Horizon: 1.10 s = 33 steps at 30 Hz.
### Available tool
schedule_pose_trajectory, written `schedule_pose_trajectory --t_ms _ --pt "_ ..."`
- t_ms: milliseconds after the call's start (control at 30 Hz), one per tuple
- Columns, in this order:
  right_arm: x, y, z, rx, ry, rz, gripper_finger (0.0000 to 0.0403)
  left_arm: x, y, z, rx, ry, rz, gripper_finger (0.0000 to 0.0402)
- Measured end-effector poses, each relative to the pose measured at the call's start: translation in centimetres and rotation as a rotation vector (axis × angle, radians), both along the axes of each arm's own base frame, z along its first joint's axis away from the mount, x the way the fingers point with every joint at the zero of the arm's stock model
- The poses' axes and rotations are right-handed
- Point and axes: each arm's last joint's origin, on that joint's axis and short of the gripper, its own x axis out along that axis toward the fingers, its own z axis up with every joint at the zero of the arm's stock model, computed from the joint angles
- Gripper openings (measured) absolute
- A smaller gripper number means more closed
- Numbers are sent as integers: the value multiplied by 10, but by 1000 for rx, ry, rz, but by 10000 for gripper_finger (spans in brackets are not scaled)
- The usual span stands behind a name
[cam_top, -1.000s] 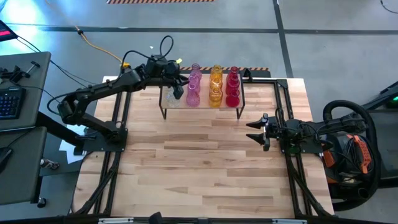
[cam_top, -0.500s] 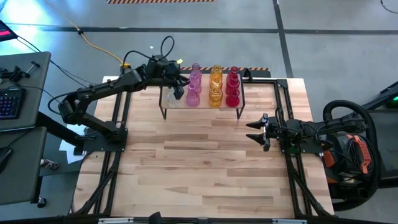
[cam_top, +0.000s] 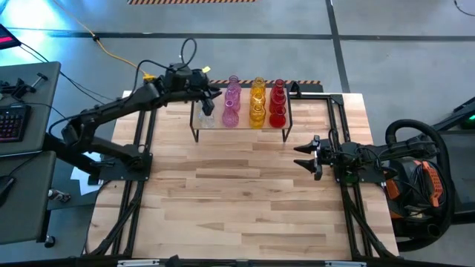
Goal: Sort vases onto shelf
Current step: Return to Home Position
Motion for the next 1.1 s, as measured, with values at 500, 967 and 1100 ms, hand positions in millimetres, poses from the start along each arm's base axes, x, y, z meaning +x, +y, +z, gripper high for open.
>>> schedule_pose_trajectory --t_ms 500,967,1100 --pt "0 0 0 0 0 0 261 -63 -23 48 98 -88 74 70" --pt "0 0 0 0 1 -1 261 -146 -88 28 219 -257 68 70" --pt "0 0 0 0 0 -1 261 -170 -107 -1 261 -375 47 70"
